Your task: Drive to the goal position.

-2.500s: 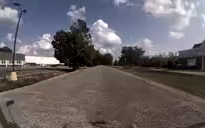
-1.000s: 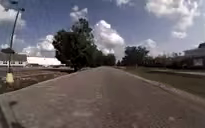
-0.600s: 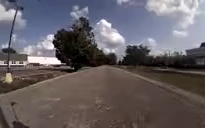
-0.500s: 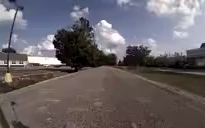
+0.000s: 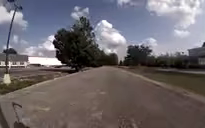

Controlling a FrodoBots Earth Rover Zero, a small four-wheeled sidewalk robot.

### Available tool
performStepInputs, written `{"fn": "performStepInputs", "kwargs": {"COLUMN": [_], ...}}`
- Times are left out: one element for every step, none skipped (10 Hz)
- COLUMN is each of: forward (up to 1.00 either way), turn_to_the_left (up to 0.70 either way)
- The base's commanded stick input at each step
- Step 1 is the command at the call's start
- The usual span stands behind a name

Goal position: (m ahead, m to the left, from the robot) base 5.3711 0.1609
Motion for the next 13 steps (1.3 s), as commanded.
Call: {"fn": "performStepInputs", "kwargs": {"forward": [0.70, 0.70, 0.70, 0.70, 0.70, 0.70, 0.70, 0.70, 0.70, 0.70, 0.70, 0.70, 0.70], "turn_to_the_left": [-0.35, -0.35, -0.35, -0.35, -0.35, -0.20, 0.00, 0.00, 0.00, 0.00, 0.00, 0.00, 0.00]}}
